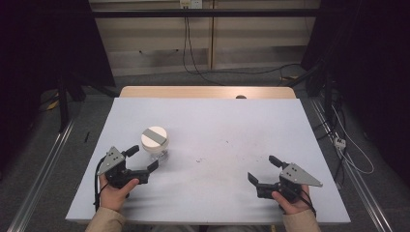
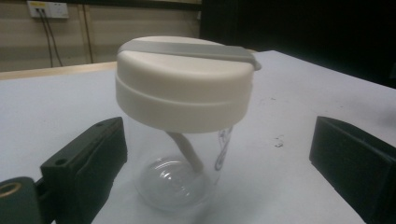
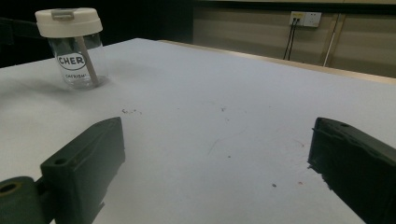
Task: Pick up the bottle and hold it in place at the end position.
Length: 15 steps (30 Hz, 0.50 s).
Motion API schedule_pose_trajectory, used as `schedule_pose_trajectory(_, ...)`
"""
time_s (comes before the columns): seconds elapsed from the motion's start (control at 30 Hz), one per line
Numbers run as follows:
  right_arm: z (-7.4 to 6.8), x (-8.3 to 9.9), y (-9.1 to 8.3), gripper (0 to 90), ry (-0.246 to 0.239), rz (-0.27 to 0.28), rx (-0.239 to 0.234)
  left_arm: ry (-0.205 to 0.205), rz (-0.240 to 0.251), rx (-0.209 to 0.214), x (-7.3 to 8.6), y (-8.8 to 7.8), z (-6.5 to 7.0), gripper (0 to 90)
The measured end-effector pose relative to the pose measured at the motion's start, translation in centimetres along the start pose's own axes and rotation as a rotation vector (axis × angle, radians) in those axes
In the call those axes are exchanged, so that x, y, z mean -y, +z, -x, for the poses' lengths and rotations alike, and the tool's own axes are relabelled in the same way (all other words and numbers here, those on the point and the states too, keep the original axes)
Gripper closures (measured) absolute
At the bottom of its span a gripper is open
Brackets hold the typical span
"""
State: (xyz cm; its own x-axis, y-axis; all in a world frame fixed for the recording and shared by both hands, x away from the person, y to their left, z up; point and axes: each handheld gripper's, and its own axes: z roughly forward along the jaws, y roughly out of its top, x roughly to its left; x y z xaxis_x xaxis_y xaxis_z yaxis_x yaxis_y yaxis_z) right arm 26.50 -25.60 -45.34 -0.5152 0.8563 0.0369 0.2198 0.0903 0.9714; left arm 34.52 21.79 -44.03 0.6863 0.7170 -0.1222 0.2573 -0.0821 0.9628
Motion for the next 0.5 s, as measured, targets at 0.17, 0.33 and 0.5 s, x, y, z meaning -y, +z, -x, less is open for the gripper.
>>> schedule_pose_trajectory(0.17, 0.0, 0.0, 0.0, 3.2, -0.002, 0.001, -0.002, -0.01, -0.019, -0.021, 0.0, 0.7, -0.4, 3.7)
schedule_pose_trajectory(0.33, -0.1, 0.0, 0.0, 3.2, -0.004, -0.001, -0.007, -0.014, -0.05, -0.04, 0.0, 1.9, -0.5, 3.7)
schedule_pose_trajectory(0.5, 0.0, 0.1, -0.2, 3.2, -0.005, -0.001, -0.001, 0.002, -0.087, -0.069, -0.1, 2.8, -0.4, 4.2)
